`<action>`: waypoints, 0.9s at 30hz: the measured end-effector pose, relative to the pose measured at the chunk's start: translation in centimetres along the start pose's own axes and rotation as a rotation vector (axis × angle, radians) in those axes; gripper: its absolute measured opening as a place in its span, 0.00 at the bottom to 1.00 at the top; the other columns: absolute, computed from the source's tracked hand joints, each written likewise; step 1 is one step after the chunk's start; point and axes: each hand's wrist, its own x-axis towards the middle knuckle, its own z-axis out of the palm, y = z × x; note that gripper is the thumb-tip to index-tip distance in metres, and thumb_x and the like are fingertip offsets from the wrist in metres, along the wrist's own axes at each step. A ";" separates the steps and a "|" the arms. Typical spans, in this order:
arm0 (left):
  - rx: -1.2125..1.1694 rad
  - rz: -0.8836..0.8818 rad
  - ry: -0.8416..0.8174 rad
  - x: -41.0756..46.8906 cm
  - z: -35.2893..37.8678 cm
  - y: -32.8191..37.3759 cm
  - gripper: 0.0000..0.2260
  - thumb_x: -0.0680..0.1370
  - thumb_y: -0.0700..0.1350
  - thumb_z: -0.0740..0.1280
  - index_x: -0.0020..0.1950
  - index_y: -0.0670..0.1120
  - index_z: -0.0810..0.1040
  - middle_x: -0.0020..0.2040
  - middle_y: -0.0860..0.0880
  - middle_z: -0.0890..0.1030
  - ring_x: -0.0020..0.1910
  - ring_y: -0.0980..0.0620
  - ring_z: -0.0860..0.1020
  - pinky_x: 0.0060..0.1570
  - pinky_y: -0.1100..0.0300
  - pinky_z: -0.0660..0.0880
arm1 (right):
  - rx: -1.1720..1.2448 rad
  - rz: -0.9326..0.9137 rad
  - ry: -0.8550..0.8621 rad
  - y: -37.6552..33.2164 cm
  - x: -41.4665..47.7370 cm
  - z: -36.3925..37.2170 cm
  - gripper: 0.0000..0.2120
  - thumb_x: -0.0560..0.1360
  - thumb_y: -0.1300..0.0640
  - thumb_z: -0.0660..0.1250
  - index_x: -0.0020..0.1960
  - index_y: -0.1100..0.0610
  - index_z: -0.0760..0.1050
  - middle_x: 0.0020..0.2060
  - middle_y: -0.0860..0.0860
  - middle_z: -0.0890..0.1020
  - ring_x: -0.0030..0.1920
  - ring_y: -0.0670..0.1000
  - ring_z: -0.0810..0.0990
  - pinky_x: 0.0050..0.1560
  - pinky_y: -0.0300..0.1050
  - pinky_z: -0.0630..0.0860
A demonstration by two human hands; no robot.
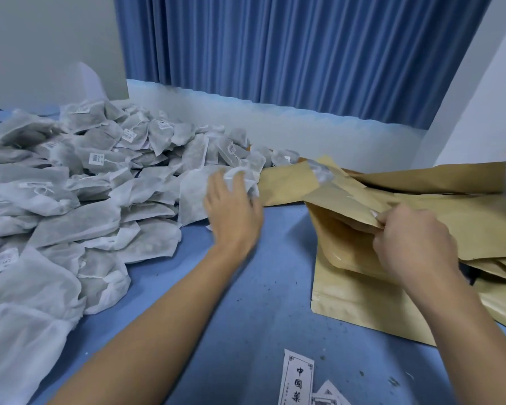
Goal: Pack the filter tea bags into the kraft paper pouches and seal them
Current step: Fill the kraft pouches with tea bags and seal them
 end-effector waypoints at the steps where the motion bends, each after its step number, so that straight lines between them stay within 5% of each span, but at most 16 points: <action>1: 0.123 -0.098 -0.176 0.3 0.5 -1.6 0.22 0.81 0.50 0.63 0.73 0.44 0.66 0.72 0.38 0.67 0.72 0.39 0.64 0.68 0.46 0.65 | 0.001 0.000 0.000 -0.1 0.0 0.1 0.08 0.71 0.62 0.65 0.46 0.52 0.81 0.31 0.51 0.68 0.31 0.56 0.67 0.37 0.45 0.67; 3: 0.174 -0.203 -0.358 0.2 1.0 -3.3 0.20 0.81 0.52 0.63 0.68 0.42 0.68 0.65 0.39 0.74 0.66 0.39 0.71 0.61 0.46 0.70 | 0.006 0.003 0.000 -0.2 0.0 0.2 0.09 0.72 0.61 0.65 0.48 0.52 0.81 0.31 0.51 0.67 0.31 0.56 0.67 0.37 0.45 0.68; 6: -0.037 -0.249 -0.297 -0.8 0.8 -2.2 0.04 0.79 0.47 0.64 0.46 0.48 0.74 0.47 0.46 0.81 0.51 0.39 0.78 0.47 0.49 0.73 | 0.016 0.010 -0.008 -0.1 0.0 0.3 0.11 0.73 0.61 0.65 0.53 0.52 0.81 0.32 0.50 0.65 0.37 0.59 0.71 0.39 0.46 0.69; 8: -0.081 -0.145 -0.214 -2.2 0.4 -0.8 0.06 0.77 0.44 0.65 0.41 0.49 0.72 0.44 0.49 0.78 0.50 0.41 0.76 0.50 0.48 0.71 | 0.026 0.011 -0.016 0.0 0.1 0.1 0.12 0.73 0.61 0.65 0.53 0.52 0.81 0.33 0.50 0.66 0.37 0.59 0.71 0.39 0.46 0.69; 13: -0.427 0.471 0.202 -6.3 -2.8 2.6 0.08 0.71 0.38 0.70 0.37 0.40 0.71 0.47 0.45 0.76 0.43 0.43 0.72 0.45 0.50 0.69 | 0.069 0.004 -0.013 0.6 0.3 -0.2 0.10 0.72 0.62 0.64 0.48 0.52 0.82 0.34 0.53 0.71 0.35 0.60 0.71 0.38 0.46 0.70; 16: -0.472 0.929 0.071 -9.9 -3.5 4.9 0.07 0.72 0.35 0.69 0.37 0.40 0.72 0.48 0.41 0.78 0.42 0.42 0.75 0.42 0.50 0.71 | 0.123 0.000 -0.047 0.9 0.6 -0.5 0.08 0.72 0.62 0.65 0.47 0.53 0.82 0.40 0.57 0.77 0.39 0.61 0.73 0.41 0.47 0.72; 18: -0.373 1.059 -0.058 -10.9 -2.8 6.4 0.05 0.72 0.31 0.69 0.39 0.39 0.76 0.46 0.39 0.79 0.42 0.41 0.76 0.41 0.48 0.72 | 0.160 0.000 -0.091 1.0 0.8 -0.7 0.08 0.70 0.62 0.65 0.44 0.54 0.81 0.43 0.59 0.79 0.41 0.62 0.75 0.43 0.48 0.76; 20: -0.280 1.019 -0.191 -10.4 -1.7 8.0 0.05 0.74 0.30 0.68 0.45 0.39 0.80 0.48 0.41 0.80 0.44 0.41 0.76 0.43 0.49 0.72 | 0.169 -0.004 -0.123 1.1 0.9 -0.8 0.08 0.67 0.63 0.64 0.41 0.54 0.80 0.42 0.58 0.78 0.42 0.63 0.76 0.43 0.47 0.77; 23: -0.166 0.729 -0.440 -9.6 -0.3 10.1 0.09 0.77 0.37 0.66 0.56 0.44 0.80 0.52 0.44 0.78 0.49 0.41 0.76 0.43 0.47 0.72 | 0.170 -0.051 -0.157 1.3 1.2 -0.5 0.07 0.66 0.64 0.63 0.37 0.55 0.78 0.38 0.57 0.77 0.40 0.62 0.75 0.40 0.47 0.75; 27: -0.093 0.425 -0.552 -8.9 1.8 11.8 0.07 0.79 0.42 0.65 0.53 0.48 0.81 0.47 0.42 0.82 0.46 0.38 0.79 0.38 0.53 0.65 | 0.201 -0.093 -0.169 1.5 1.3 -0.2 0.10 0.67 0.65 0.60 0.38 0.55 0.78 0.37 0.56 0.76 0.40 0.62 0.76 0.39 0.48 0.76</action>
